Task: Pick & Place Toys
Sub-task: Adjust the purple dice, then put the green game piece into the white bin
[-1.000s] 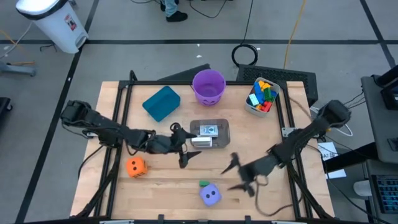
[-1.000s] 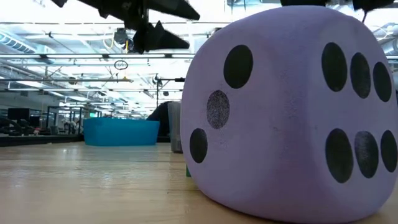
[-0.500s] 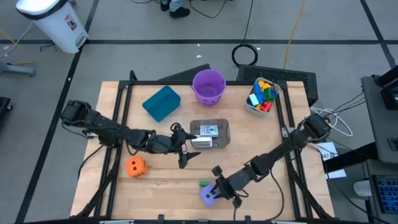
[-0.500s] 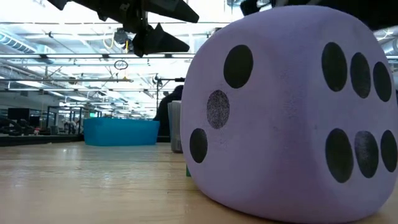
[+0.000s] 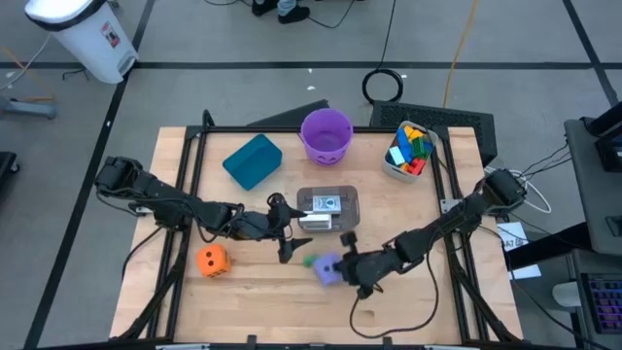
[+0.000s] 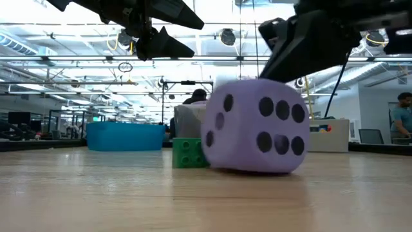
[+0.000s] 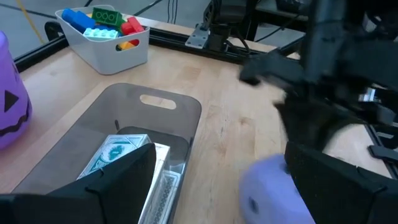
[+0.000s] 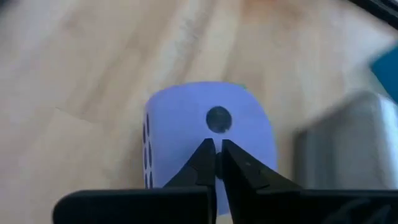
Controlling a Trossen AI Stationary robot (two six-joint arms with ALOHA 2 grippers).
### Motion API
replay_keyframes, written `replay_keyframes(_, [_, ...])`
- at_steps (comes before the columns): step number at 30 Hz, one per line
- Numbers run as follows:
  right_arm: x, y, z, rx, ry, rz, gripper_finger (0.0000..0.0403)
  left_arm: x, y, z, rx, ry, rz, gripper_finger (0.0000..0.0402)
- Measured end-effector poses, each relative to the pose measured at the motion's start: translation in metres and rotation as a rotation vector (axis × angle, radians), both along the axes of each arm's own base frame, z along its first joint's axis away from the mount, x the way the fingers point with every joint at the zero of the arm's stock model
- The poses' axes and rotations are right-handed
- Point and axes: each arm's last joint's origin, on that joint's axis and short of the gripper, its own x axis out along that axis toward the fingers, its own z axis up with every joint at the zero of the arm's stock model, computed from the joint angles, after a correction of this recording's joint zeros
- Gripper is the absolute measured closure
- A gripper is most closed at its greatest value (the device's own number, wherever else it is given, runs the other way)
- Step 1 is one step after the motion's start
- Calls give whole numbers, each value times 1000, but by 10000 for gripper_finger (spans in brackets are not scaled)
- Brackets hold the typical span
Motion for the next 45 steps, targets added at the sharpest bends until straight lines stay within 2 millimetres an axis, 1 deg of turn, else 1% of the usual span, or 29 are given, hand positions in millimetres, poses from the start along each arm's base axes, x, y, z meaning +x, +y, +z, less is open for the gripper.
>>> replay_keyframes(3, [-8,-7,7,-32,26,-72,401,0,0,0,-1,0,0,36])
replay_keyframes(6, [-14,-10,15,-28,31,-97,397,0,0,0,-1,-2,0,36])
replay_keyframes(9, [-19,-8,21,-16,23,-71,394,0,0,0,-1,-1,0,36])
replay_keyframes(14, [-24,-1,26,-6,11,-41,393,0,0,0,-6,-2,2,36])
replay_keyframes(17, [-25,2,26,-18,11,-22,393,0,0,0,-57,-2,20,36])
replay_keyframes(20, [-25,2,26,-23,9,-15,394,0,-3,-7,-139,36,-8,36])
replay_keyframes(23, [-25,2,26,-25,10,-15,394,2,-12,-19,-191,95,-79,36])
replay_keyframes(27, [-26,2,25,-29,16,-15,394,8,-29,-46,-178,172,-121,36])
replay_keyframes(31, [-27,2,25,-36,27,-9,395,15,-39,-70,-104,229,-79,37])
replay_keyframes(36, [-28,3,26,-40,26,-2,396,22,-42,-101,-40,305,-18,37])
replay_keyframes(40, [-28,2,26,-38,26,-5,394,25,-42,-118,13,354,-29,37])
replay_keyframes(42, [-28,2,26,-39,27,-4,394,25,-41,-125,23,378,-26,37])
replay_keyframes(45, [-28,2,26,-38,26,-4,397,28,-37,-127,7,382,-25,37])
